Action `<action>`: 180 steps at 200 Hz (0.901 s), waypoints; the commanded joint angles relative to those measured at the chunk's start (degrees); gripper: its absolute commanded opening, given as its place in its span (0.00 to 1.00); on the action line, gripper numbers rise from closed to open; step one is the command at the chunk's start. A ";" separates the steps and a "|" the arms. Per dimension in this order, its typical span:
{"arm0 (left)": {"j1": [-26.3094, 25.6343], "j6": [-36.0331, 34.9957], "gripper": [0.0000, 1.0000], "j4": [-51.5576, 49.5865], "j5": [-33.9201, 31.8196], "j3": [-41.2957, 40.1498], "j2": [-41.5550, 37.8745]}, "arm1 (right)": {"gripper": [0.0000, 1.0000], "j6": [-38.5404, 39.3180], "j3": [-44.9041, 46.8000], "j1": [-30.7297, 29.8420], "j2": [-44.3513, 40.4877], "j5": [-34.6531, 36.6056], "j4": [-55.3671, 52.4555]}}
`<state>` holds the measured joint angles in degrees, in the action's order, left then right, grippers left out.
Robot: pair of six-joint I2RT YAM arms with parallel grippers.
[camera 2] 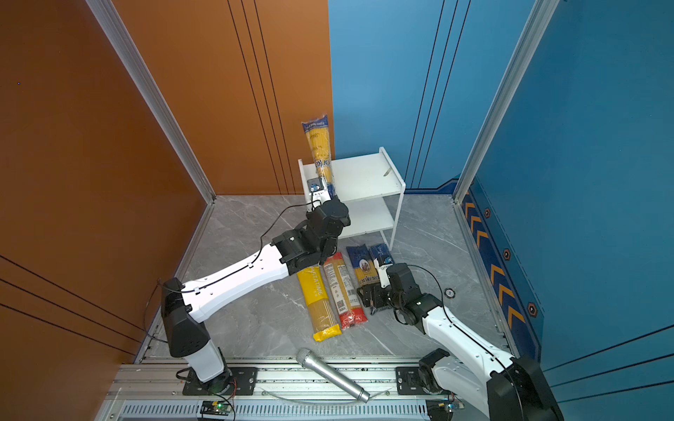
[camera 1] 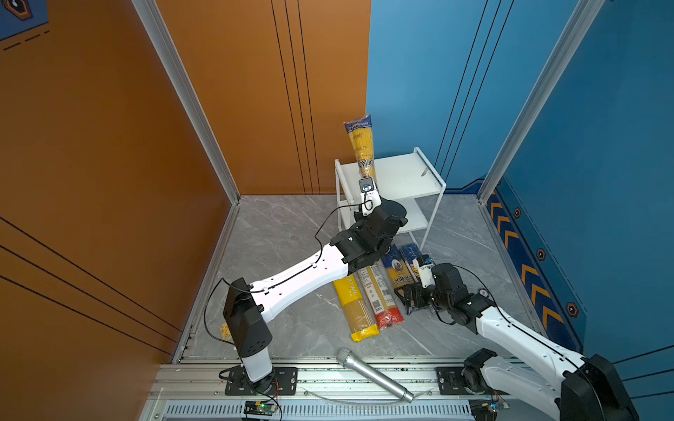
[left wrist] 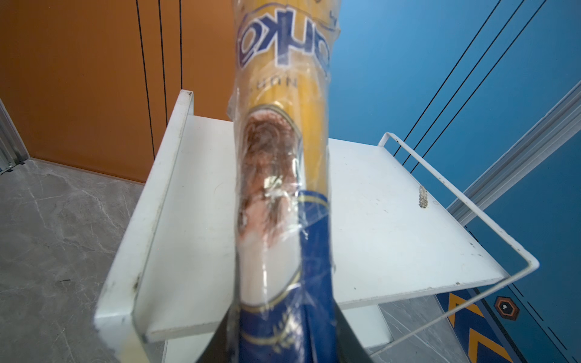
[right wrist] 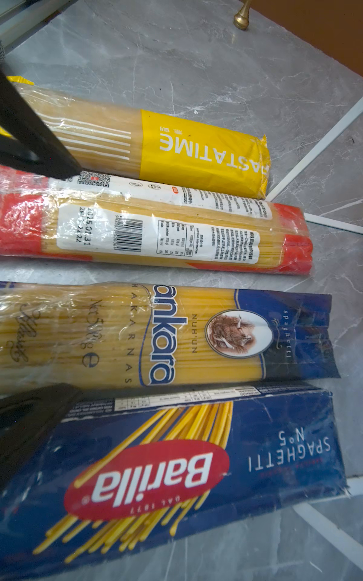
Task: Arrange pasta packages on shelves
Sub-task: Place the pasta bag on the shelf.
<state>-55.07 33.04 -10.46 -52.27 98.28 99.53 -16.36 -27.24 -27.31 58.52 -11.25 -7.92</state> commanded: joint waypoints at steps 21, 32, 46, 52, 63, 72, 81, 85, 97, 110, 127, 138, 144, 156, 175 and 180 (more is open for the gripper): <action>1.01 -0.34 0.40 5.88 -1.36 -0.03 -4.16 | 1.00 0.50 0.68 0.42 -0.93 -0.88 0.63; 1.01 -0.40 0.43 5.80 -1.48 -0.04 -4.16 | 1.00 0.54 0.71 0.42 -0.95 -0.88 0.63; 1.10 -0.34 0.43 5.82 -1.39 -0.09 -4.12 | 1.00 0.53 0.70 0.42 -0.95 -0.88 0.66; 1.06 -0.34 0.44 5.80 -1.40 -0.11 -4.15 | 1.00 0.53 0.70 0.42 -0.95 -0.88 0.64; 1.15 -0.25 0.44 5.84 -1.31 -0.25 -4.21 | 1.00 0.50 0.69 0.50 -0.95 -0.93 0.67; 1.13 -0.16 0.46 5.88 -1.04 -0.26 -4.16 | 1.00 0.47 0.63 0.50 -0.94 -0.97 0.61; 1.26 -0.16 0.47 5.89 -1.06 -0.30 -4.15 | 1.00 0.48 0.62 0.50 -1.04 -0.97 0.59; 1.20 -0.06 0.47 5.89 -0.91 -0.35 -4.13 | 1.00 0.50 0.66 0.50 -1.09 -0.93 0.56; 1.22 0.02 0.48 6.04 -0.72 -0.55 -4.18 | 1.00 0.49 0.63 0.50 -1.08 -0.97 0.54; 1.35 0.03 0.48 6.04 -0.49 -0.57 -4.18 | 1.00 0.54 0.60 0.50 -1.15 -0.97 0.54; 1.36 0.06 0.49 6.15 -0.31 -0.66 -4.30 | 1.00 0.54 0.72 0.50 -1.13 -0.97 0.59; 1.32 -0.07 0.50 6.25 -0.15 -0.73 -4.47 | 1.00 0.53 0.62 0.50 -1.04 -0.91 0.63; 1.36 -0.15 0.50 6.33 -0.05 -0.78 -4.51 | 1.00 0.54 0.62 0.50 -1.04 -0.88 0.58; 1.32 -0.33 0.51 6.46 0.13 -0.97 -4.85 | 1.00 0.46 0.57 0.50 -0.95 -0.86 0.60; 1.34 -0.60 0.54 7.34 0.47 -2.16 -5.67 | 1.00 0.45 0.52 0.50 -0.95 -0.80 0.52; 1.38 -0.68 0.56 7.81 0.49 -2.66 -5.95 | 1.00 0.37 0.44 0.50 -0.94 -0.80 0.40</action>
<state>-54.26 32.86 -4.75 -52.31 97.62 96.51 -16.36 -27.24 -26.98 58.26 -11.84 -7.90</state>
